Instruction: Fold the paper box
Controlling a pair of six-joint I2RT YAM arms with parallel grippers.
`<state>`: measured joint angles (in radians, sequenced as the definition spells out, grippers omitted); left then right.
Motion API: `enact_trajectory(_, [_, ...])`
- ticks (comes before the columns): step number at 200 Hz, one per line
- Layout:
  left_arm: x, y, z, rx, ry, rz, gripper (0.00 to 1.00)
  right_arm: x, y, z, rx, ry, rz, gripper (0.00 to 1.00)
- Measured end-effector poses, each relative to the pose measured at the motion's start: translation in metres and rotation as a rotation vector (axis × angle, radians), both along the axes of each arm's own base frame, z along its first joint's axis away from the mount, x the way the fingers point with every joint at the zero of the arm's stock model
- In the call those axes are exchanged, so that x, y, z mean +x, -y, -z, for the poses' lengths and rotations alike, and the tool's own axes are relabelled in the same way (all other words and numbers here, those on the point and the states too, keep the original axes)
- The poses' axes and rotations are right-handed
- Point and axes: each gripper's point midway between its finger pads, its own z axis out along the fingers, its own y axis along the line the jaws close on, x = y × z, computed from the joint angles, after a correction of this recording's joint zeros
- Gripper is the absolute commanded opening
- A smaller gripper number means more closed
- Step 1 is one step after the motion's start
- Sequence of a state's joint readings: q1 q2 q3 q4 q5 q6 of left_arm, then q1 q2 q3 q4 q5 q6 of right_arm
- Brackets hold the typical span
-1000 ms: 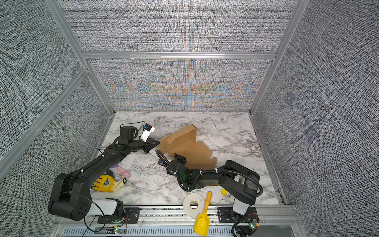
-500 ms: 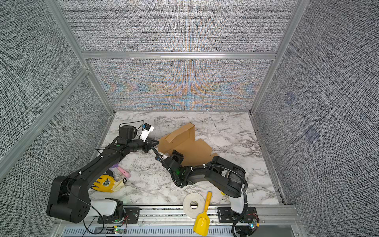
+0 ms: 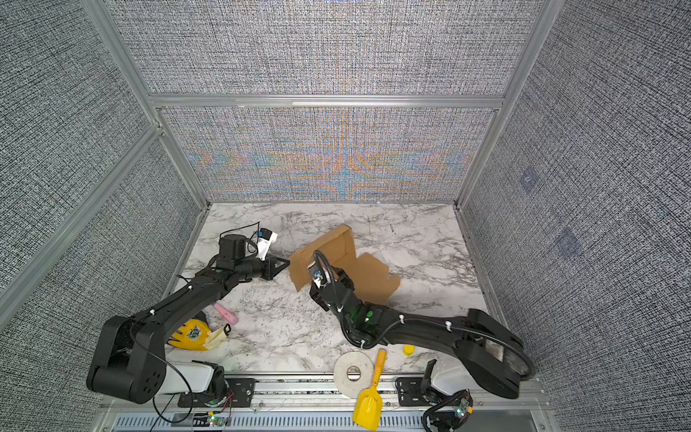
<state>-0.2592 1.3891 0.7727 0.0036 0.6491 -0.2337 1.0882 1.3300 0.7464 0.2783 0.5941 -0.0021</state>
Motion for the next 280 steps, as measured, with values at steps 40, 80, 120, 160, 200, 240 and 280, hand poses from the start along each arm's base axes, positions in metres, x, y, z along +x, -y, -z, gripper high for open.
enact_trajectory(40, [0.010,-0.003,0.005,-0.061,-0.087,-0.091,0.01,-0.016,0.087,-0.033,0.390,-0.189,0.286,0.83])
enact_trajectory(80, [0.012,-0.004,0.011,-0.075,-0.127,-0.123,0.01,-0.037,0.169,0.006,0.731,-0.373,0.565,0.87])
enact_trajectory(120, [0.013,-0.005,0.014,-0.077,-0.138,-0.129,0.01,-0.027,0.199,0.027,0.893,-0.464,0.729,0.87])
enact_trajectory(160, [0.013,-0.005,0.016,-0.080,-0.138,-0.133,0.01,-0.011,0.198,0.064,0.956,-0.598,0.792,0.82])
enact_trajectory(200, [0.013,-0.005,0.016,-0.080,-0.134,-0.137,0.01,0.009,0.171,0.067,0.982,-0.689,0.723,0.63])
enact_trajectory(240, [0.012,-0.006,0.018,-0.083,-0.136,-0.142,0.05,0.021,0.155,0.075,0.984,-0.732,0.670,0.36])
enact_trajectory(280, [0.009,-0.004,0.014,-0.094,-0.121,-0.122,0.33,0.029,0.154,0.069,0.971,-0.727,0.637,0.00])
